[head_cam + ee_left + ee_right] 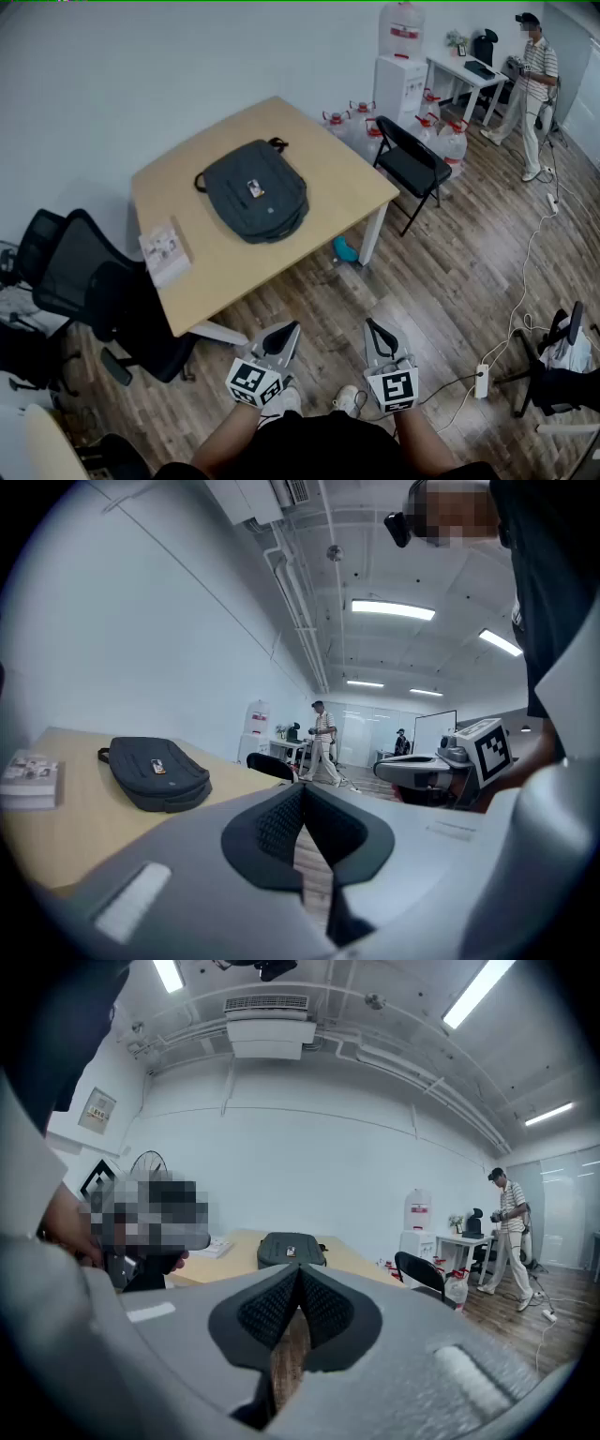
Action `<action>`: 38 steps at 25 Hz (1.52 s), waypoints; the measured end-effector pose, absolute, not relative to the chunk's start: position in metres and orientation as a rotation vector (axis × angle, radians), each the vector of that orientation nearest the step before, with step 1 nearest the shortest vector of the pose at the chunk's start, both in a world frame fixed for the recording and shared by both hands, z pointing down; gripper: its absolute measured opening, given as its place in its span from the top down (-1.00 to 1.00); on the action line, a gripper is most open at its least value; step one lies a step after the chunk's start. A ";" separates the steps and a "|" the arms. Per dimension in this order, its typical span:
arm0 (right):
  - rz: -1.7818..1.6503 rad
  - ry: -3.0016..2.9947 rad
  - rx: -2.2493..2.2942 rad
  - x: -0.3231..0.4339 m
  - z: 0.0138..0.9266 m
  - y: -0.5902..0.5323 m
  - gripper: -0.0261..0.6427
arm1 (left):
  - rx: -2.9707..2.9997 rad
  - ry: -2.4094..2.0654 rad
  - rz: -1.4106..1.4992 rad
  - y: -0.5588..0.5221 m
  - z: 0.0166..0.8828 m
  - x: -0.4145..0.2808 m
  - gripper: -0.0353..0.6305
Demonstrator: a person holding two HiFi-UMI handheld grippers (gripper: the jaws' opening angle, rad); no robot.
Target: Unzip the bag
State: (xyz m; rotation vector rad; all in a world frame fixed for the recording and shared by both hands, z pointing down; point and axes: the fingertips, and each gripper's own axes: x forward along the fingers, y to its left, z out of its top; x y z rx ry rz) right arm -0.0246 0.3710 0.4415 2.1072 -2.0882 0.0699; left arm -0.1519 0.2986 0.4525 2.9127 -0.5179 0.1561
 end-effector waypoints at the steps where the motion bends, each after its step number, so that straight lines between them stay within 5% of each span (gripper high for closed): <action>1: 0.069 -2.092 2.108 -0.024 0.442 0.369 0.92 | 2.914 -0.523 0.158 0.296 0.453 -0.151 0.84; 22: 0.096 -2.177 2.094 0.021 0.444 0.361 0.91 | 2.915 -0.637 0.157 0.289 0.454 -0.117 0.84; 38: 0.087 -2.244 1.924 0.009 0.448 0.198 0.91 | 2.877 -0.697 0.121 0.136 0.456 -0.123 0.84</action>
